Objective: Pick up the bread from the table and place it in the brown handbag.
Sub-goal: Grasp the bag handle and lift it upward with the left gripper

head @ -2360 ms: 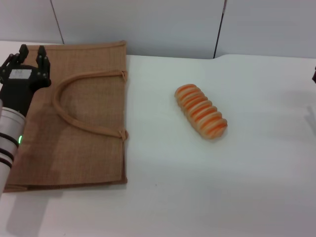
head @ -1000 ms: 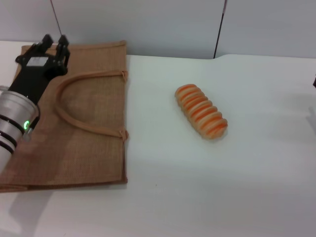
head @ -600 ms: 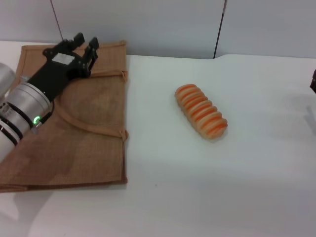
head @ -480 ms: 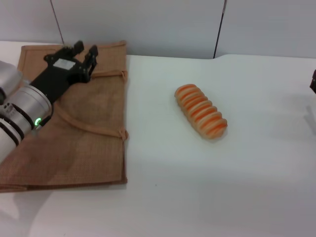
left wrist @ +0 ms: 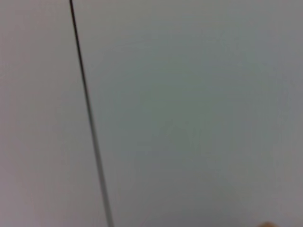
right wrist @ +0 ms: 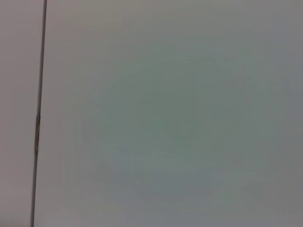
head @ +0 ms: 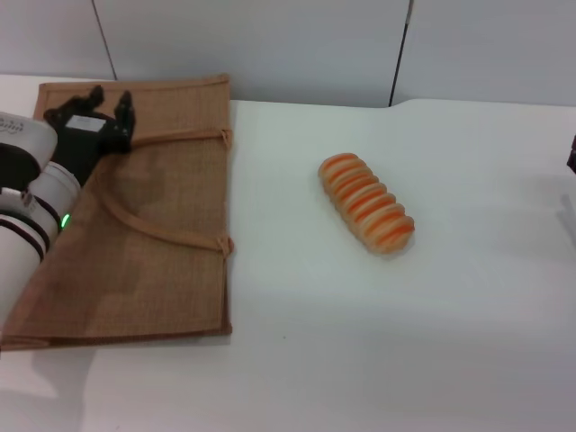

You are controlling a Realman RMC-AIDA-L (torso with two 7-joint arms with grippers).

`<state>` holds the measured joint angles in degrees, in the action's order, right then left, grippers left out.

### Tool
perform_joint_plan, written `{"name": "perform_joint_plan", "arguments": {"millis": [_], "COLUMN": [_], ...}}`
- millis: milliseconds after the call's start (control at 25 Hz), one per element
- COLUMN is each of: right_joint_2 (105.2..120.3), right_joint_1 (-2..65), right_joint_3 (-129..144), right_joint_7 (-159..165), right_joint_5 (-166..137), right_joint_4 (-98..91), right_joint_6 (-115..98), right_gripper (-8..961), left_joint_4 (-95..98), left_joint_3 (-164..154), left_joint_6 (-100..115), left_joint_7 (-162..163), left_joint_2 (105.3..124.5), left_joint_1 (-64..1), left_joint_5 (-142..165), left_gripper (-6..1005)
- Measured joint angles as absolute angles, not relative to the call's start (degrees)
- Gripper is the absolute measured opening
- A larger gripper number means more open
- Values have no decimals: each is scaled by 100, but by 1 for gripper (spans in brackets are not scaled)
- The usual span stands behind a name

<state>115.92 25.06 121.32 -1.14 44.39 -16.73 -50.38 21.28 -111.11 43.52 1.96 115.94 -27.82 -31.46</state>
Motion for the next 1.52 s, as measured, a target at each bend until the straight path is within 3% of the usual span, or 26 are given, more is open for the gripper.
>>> {"name": "perform_joint_plan", "arguments": {"millis": [80, 400, 720, 1520], "right_joint_2": [11592, 11593, 11593, 11593], "right_joint_1": [2518, 2530, 2578, 2591], "right_joint_3": [12140, 12140, 12168, 12173], "right_joint_7": [-114, -114, -65, -52], "right_joint_5": [4439, 4439, 4439, 4408], "right_joint_4": [-1679, -1689, -1684, -1670], "right_joint_6": [-5036, -5036, -5036, -5036], "right_gripper": [861, 862, 862, 862], "left_joint_4": [2456, 3967, 4830, 6197], "left_joint_3": [-10725, -10223, -9396, -7997], "left_joint_6": [4145, 2566, 261, -2805], "left_joint_7": [-283, -1072, -1224, -2754], "left_joint_2": [11693, 11649, 11629, 11626], "left_joint_1": [-2632, -2133, -2167, -2072], "left_joint_5": [-3193, -3726, -3682, -3560], "left_gripper": [371, 372, 373, 375]}}
